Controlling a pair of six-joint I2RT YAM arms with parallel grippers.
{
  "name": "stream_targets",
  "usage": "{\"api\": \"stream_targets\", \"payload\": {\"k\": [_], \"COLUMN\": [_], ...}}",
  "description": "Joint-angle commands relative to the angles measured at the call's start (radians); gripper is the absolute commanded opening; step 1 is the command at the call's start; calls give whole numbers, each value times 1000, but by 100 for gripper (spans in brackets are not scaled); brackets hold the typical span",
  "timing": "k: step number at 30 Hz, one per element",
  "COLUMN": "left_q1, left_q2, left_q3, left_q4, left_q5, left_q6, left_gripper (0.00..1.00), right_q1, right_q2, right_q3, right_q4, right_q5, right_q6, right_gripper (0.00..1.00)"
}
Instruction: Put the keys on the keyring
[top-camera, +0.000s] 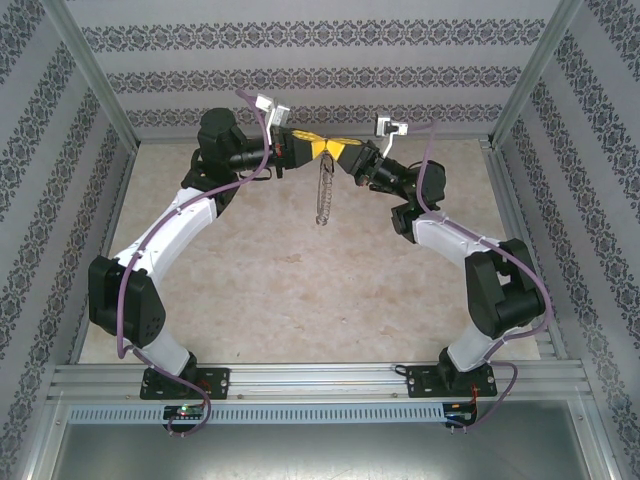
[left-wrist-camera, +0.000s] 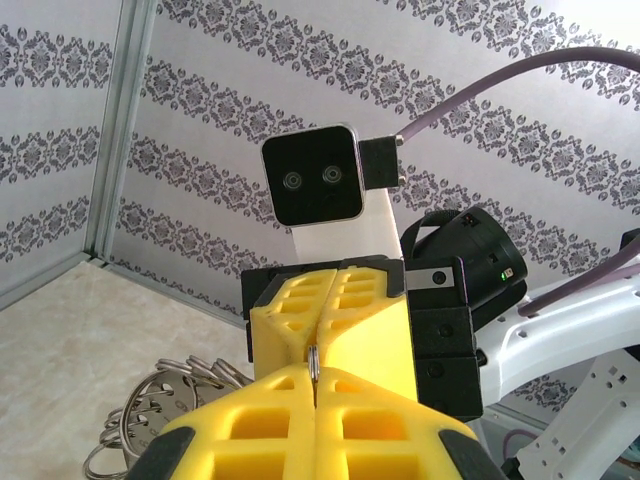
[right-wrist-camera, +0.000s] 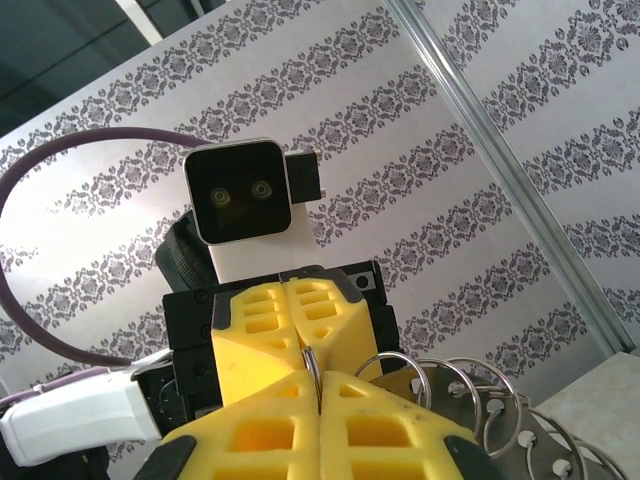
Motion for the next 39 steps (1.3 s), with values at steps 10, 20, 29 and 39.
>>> {"api": "stream_targets", "payload": {"k": [10,20,29,39], "left_q1": [50,82,82,74], "left_q2": [-94,-88,26,88], "left_q3": [43,188,420,487], "left_q4": [-230,-589,-1010,-1157], "left_q5": [-56,-9,124,194], "left_q6": [225,460,707,799], "left_gripper": [41,51,52,53], "right_q1": [-65,-88,-93,31], "right_q2": [-27,-102,-159,-124], "right_q3": [117,245,340,610], "right_q4": [-173,-694,-1172,-1957], "right_q5": [-192,-359,-437,-55], "right_q6": [-50,-386,-785,-1433], "right_gripper": [0,0,0,0]}}
